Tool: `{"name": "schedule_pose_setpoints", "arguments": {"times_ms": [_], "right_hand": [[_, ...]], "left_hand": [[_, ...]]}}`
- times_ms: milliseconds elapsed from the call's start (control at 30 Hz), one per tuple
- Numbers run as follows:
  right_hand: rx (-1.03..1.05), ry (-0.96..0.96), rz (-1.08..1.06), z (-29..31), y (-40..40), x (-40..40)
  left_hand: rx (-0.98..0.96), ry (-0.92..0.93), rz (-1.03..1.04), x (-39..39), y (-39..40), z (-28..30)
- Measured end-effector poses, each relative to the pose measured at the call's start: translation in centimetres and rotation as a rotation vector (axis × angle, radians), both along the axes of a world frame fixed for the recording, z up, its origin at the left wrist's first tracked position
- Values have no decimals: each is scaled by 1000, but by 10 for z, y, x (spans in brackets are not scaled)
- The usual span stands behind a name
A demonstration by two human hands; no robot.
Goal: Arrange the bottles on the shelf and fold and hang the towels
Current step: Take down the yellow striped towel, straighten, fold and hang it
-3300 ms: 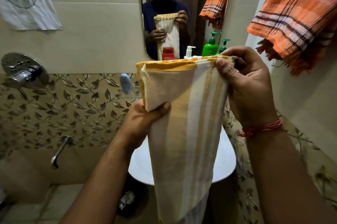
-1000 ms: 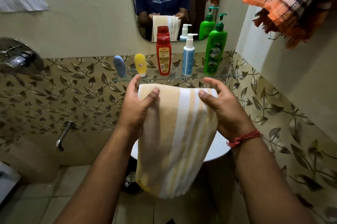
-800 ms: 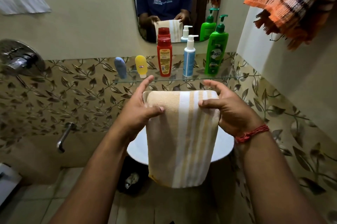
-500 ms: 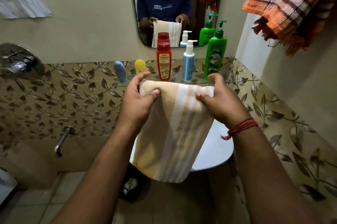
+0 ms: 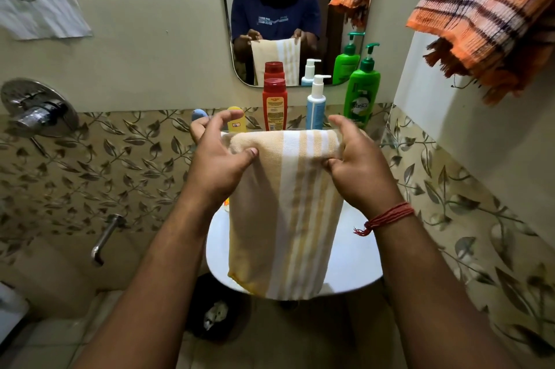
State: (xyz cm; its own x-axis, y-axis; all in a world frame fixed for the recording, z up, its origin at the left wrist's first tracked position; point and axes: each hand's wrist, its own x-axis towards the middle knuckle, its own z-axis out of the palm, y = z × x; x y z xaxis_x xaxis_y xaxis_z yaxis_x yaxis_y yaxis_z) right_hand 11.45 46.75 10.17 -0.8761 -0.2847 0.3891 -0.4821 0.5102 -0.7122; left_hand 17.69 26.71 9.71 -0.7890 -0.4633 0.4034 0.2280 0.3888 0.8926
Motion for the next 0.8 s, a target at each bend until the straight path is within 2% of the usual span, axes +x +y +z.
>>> {"name": "schedule_pose_setpoints", "arguments": {"times_ms": [267, 367, 500, 667, 800], "right_hand": [[184, 312, -195, -5, 1, -17], [208, 338, -194, -1, 4, -20], [60, 279, -80, 9, 9, -19], [101, 314, -124, 42, 19, -9], [121, 371, -244, 77, 37, 7]], "left_hand": [[-285, -20, 72, -13, 2, 3], [-412, 0, 113, -23, -2, 3], [-592, 16, 208, -40, -10, 0], [-744, 151, 255, -65, -7, 8], [-753, 328, 139, -87, 11, 35]]}}
